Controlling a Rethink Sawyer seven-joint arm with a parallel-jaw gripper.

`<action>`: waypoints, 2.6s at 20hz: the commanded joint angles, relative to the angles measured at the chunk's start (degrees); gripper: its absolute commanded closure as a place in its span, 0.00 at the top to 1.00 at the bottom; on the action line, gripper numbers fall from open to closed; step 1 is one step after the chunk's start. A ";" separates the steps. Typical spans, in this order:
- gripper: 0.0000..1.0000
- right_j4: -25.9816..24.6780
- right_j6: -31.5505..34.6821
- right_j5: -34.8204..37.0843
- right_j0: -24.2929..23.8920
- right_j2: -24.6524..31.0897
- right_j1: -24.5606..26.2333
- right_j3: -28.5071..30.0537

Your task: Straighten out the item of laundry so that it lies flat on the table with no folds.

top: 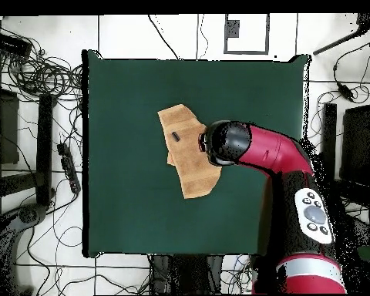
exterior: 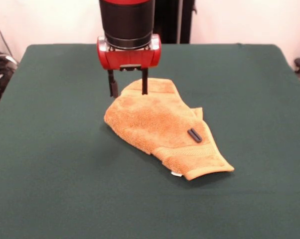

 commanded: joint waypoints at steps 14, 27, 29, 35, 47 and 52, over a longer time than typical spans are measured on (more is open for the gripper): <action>1.00 1.56 1.58 7.52 -0.02 8.54 1.41 5.42; 1.00 -1.55 4.97 2.71 2.90 6.10 3.97 4.57; 1.00 -1.87 6.29 1.48 3.73 5.41 3.61 4.97; 1.00 -1.06 6.53 1.28 3.18 5.75 1.86 6.17; 1.00 2.96 5.36 1.14 1.36 11.52 3.65 3.06; 1.00 3.08 7.69 -3.30 2.87 11.43 3.41 6.63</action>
